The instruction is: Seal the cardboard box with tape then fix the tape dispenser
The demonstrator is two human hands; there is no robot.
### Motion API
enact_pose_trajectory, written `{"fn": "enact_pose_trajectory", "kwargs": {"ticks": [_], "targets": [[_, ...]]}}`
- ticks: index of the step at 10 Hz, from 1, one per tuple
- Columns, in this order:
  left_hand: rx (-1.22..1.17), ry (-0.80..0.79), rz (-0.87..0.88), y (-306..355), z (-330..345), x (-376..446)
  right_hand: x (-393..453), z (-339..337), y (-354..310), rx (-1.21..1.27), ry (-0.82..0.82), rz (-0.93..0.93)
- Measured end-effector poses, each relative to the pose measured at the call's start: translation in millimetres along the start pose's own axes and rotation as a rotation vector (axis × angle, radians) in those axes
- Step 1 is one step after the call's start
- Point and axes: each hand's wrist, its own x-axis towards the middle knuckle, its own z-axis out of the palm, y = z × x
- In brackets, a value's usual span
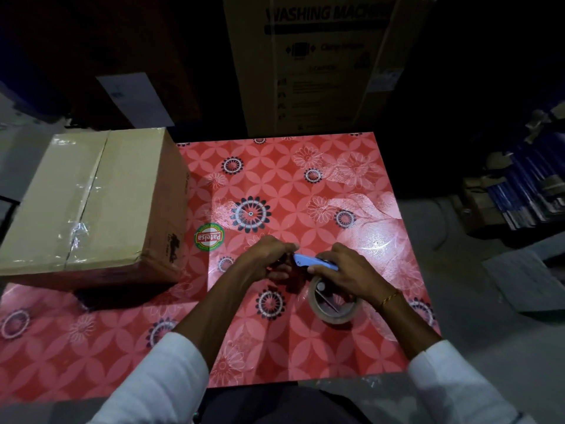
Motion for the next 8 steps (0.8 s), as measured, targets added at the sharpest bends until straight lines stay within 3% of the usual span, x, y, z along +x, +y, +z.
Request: {"fn": "enact_pose_trajectory", "kwargs": {"ticks": [3,6,7,8], "targets": [[-0.426,0.017,0.152,6.1,19.5,21.5,14.6,3.9,2.6,0.118,0.231,0.119],[-0.423,-0.034,0.272,7.4,34.1,25.2,24.5,7.2,-4.3,0.072,0.333,0.197],[-0.444,0.028,0.296,1.5,33.5,25.7,23.2,6.4,-0.7,0.106,0.365,0.145],[-0.399,0.206,0.301,0.1,26.9,20.6,25.3,-3.5,-2.6,0.165,0.449,0.132]]}}
